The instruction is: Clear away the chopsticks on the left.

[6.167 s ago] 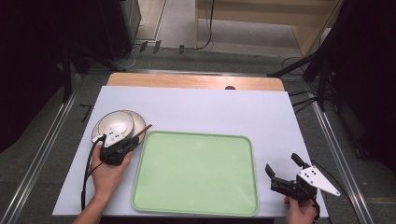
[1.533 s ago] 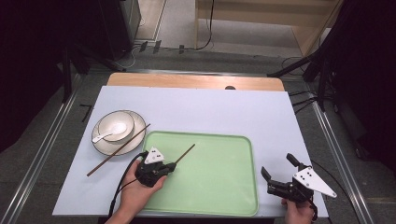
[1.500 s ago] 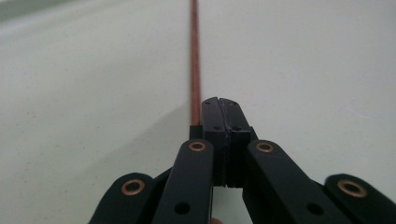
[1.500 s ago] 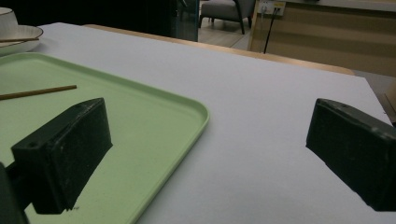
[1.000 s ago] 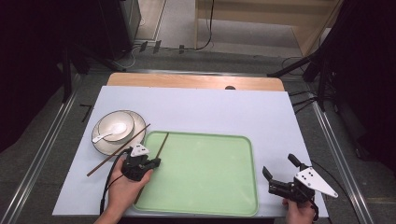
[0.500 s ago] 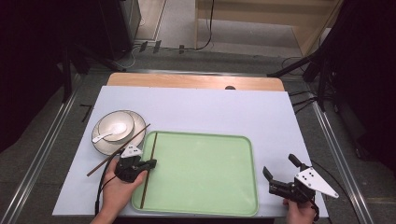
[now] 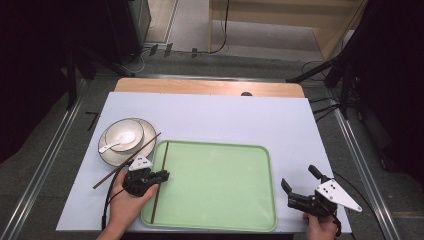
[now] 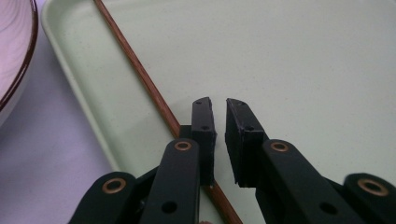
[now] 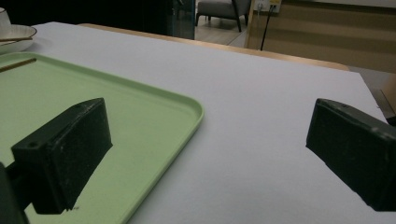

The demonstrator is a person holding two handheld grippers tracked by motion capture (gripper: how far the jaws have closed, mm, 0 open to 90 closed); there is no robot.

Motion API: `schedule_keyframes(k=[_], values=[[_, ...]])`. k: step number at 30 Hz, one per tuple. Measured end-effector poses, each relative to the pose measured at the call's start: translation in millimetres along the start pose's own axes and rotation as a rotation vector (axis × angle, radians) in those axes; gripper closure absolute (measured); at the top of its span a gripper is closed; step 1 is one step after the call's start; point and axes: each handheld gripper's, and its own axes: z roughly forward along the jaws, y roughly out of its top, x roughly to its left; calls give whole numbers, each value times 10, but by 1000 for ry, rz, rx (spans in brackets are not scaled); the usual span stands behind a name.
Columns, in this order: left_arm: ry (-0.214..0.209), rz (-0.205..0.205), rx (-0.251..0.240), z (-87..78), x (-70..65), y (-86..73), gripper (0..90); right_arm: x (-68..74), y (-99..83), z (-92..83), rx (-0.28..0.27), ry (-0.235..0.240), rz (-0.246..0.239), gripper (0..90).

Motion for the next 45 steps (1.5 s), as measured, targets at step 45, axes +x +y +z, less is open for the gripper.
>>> schedule_keyframes(k=[45], values=[[195, -31, -44, -681, 834, -51, 813, 8, -7, 12, 8, 3, -8, 1]])
